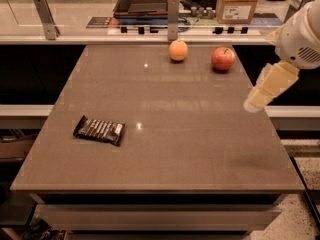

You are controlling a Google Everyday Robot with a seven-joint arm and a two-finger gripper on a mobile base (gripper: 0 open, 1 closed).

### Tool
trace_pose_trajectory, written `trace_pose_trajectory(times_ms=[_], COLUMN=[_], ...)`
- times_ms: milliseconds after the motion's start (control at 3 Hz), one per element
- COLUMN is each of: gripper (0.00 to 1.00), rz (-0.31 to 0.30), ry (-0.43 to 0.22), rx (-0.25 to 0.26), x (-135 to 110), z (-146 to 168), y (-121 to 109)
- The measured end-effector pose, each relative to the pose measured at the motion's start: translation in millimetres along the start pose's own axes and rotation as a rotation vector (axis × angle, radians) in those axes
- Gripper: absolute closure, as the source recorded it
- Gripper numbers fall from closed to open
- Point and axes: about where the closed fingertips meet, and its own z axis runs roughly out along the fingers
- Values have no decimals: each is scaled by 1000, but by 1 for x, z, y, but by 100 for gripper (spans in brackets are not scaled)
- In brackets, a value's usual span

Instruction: Move apple near rxbar chocolate

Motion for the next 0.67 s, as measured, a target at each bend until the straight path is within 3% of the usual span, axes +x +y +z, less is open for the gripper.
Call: trace_pose_trajectory(times_ms=[667], gripper=[0], rz=[118], ry=[-217], rx=[119], x=[-17], z=[44], y=[-68])
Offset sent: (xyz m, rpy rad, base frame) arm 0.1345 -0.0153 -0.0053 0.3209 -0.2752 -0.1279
